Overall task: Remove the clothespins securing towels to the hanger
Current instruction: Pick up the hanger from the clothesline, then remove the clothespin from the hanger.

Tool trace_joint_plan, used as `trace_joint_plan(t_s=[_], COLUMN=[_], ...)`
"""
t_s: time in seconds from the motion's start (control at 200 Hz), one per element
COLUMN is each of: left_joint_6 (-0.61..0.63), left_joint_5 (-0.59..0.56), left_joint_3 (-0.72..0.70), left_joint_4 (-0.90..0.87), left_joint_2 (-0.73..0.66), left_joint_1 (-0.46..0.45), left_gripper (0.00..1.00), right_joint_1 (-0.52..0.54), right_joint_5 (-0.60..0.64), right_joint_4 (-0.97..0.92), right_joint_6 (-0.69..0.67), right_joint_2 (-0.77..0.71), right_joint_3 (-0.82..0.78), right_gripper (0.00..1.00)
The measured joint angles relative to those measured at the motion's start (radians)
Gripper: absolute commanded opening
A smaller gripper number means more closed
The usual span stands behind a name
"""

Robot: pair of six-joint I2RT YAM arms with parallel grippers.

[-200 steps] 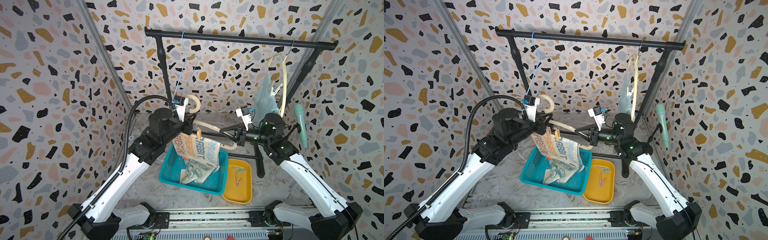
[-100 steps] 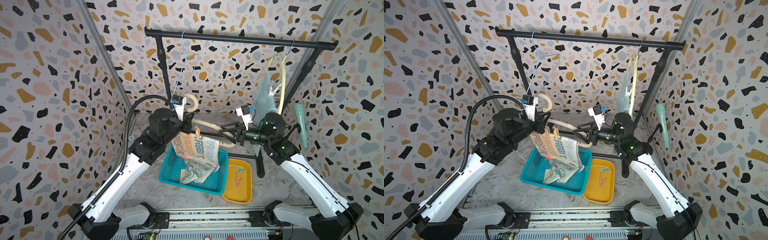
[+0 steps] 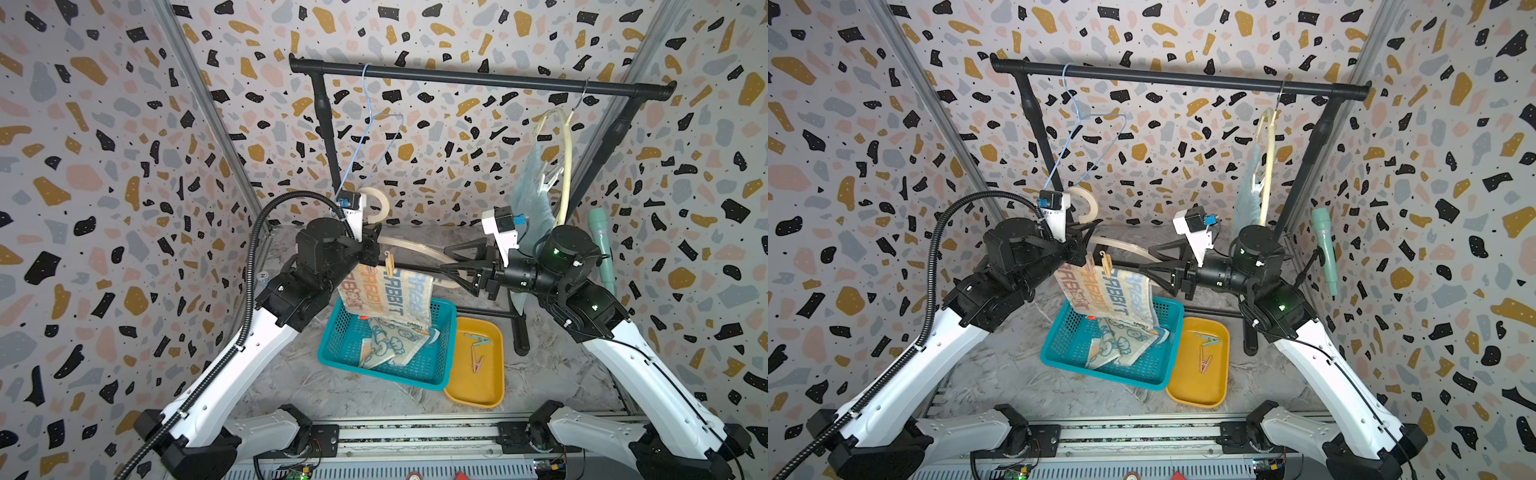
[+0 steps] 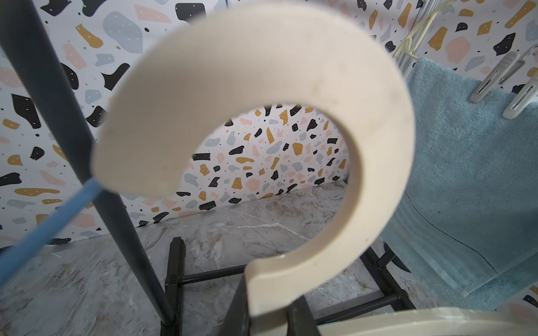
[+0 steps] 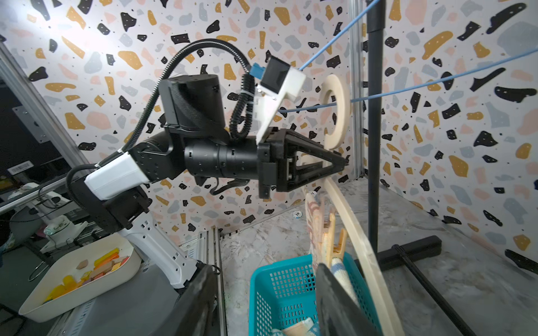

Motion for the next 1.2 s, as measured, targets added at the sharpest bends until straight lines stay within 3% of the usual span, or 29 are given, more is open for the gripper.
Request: trace_joint_plan(t_s=[0.516, 0.806, 1.201], left_joint_6=[-0.021, -0.044, -0.062], left_joint_5=[0.023, 0.025, 0.045], left_joint_3=[0.068, 0.068, 0.103], left_joint_4=[-0.028, -0.035, -0.055], left_joint_2=[0.045, 0.054, 0.071], left_joint_1=[0.0, 0.0, 0.0], left_gripper=[0.0, 0.0, 0.0], right_joint_1=[0.246, 0.272, 0.284], right_joint_5=[0.227, 0.399, 0.583], right_joint_4=[-0.025, 0.065, 0.175], right_joint_6=[-0.153, -0.168, -0.17], right_joint_2=[0.063, 0.106, 0.136], right_joint_3=[-0.065, -0.178, -0.199], right_gripper=[0.58, 0.59, 0.6])
